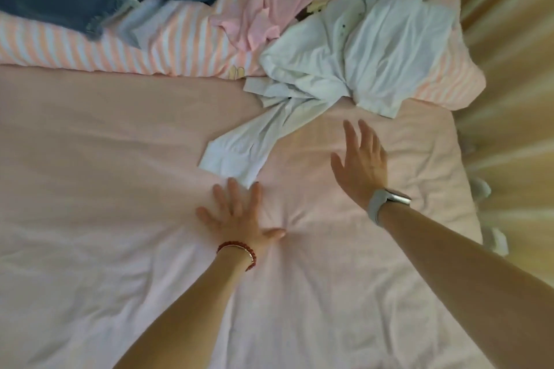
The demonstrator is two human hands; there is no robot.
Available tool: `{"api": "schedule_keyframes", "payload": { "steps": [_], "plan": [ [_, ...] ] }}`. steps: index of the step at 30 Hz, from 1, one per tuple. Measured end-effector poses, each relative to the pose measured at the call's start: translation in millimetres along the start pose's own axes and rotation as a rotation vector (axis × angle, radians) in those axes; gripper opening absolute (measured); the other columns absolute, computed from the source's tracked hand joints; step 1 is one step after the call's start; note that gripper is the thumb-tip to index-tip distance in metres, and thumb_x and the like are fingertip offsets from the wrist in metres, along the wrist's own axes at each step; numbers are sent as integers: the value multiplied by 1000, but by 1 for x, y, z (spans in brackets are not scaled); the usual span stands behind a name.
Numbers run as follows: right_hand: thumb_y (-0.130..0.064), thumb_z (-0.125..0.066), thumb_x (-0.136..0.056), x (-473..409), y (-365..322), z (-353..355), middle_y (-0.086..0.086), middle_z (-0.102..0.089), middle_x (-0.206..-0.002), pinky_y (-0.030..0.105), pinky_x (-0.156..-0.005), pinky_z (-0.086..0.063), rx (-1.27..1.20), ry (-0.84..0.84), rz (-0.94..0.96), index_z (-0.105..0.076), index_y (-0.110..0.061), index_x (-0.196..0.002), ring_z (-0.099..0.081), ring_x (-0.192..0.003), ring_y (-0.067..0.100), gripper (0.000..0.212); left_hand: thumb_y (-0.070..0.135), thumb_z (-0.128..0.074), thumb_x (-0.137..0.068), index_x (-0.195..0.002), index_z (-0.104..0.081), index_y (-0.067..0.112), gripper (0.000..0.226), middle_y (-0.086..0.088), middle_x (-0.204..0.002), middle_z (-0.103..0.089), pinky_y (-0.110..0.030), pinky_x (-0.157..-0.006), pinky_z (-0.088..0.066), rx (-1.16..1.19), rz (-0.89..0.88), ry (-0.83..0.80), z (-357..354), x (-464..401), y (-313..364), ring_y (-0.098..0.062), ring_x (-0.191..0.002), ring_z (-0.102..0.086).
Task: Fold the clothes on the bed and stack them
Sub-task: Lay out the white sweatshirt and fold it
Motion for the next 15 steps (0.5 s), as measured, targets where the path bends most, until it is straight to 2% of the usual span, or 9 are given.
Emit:
{"api": "schedule_keyframes", "payload": {
  "steps": [5,8,10,12,14,15],
  "plan": [
    [-34,-53,-91,-88,22,36,9,1,-157,58,-111,-13,99,162,73,-3,-31,-149,-2,-143,34,76,86,-42,-62,-141,15,40,108,-8,-151,28,-69,-102,0,-90,40,-10,-1,-3,2,-38,-138,23],
    [-37,-57,-88,-129,25,42,10,5,-157,59,-105,-24,144,119,99,-3,-38,-147,-3,-141,40,80,85,-43,-63,-142,17,39,108,-10,-151,28,-68,-103,-3,-135,48,-46,3,-3,6,-38,-138,22],
    [-33,-59,-87,-146,30,39,14,-15,-151,55,-97,-34,114,90,91,-19,-31,-144,-16,-135,41,70,85,-43,-64,-141,17,39,108,-10,-151,28,-68,-103,-3,-155,52,-51,4,-3,6,-39,-138,22],
    [-20,-55,-89,-152,33,38,20,-40,-132,50,-85,-40,100,139,116,-41,-14,-131,-34,-122,41,45,84,-44,-64,-141,17,39,108,-10,-151,28,-67,-103,-3,-155,57,-50,3,-4,5,-39,-138,23],
    [-9,-49,-90,-149,36,35,24,-52,-115,45,-75,-39,42,170,133,-51,-1,-115,-43,-112,40,26,84,-44,-63,-141,17,40,108,-9,-151,28,-67,-103,-2,-151,62,-51,3,-5,4,-38,-138,23],
    [-8,-47,-91,-142,36,31,24,-54,-112,44,-76,-39,-20,150,126,-52,1,-111,-46,-109,40,22,83,-45,-64,-141,16,41,107,-9,-151,28,-67,-103,-2,-153,59,-59,4,-6,4,-38,-138,23]
  ]
}}
Point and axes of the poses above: each hand's wrist, its own x-axis away from the middle knuckle, its own z-axis out of the back of the hand, y = z × x, the point moved 6 cm from there along -x, towards the middle knuckle
